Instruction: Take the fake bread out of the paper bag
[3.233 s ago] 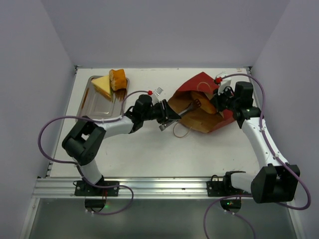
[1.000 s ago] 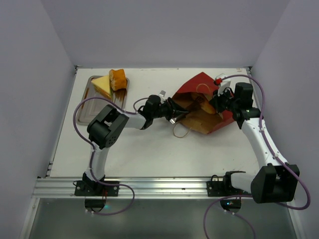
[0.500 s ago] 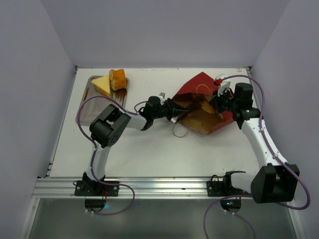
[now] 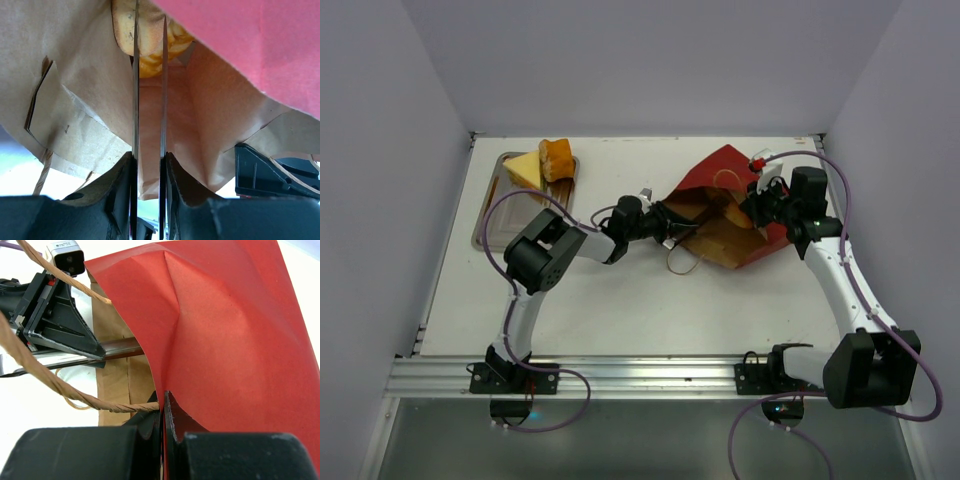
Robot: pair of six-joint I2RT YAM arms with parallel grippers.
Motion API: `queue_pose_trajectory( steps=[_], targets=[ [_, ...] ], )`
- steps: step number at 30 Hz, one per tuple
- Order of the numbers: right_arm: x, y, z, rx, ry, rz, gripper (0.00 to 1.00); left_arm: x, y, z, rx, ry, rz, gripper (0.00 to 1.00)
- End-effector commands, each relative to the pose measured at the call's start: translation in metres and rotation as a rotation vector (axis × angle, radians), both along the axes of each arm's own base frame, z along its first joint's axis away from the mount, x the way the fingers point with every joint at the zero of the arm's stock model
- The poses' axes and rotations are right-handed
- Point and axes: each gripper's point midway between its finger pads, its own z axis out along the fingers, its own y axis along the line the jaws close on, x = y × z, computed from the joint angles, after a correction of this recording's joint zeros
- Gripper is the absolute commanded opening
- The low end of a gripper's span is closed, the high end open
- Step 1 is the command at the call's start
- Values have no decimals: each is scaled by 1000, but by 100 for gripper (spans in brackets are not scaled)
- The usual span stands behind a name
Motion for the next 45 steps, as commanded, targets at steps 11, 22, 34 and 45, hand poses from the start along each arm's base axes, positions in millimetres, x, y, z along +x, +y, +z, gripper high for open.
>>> queue_pose_trajectory(
  steps=[11, 22, 34, 45],
  targets=[
    [-2, 2, 7, 16, -22, 2, 2, -21, 13, 43, -41, -119, -16, 0],
    [-1, 1, 5, 16, -22, -5, 2, -39, 26, 69, -77, -161, -12, 0],
    [-1, 2, 6, 18, -26, -1, 2, -61, 44, 70, -66, -164, -7, 0],
    [-2, 2, 6, 17, -28, -2, 2, -72, 50, 46, 44, -187, -49, 13]
  ],
)
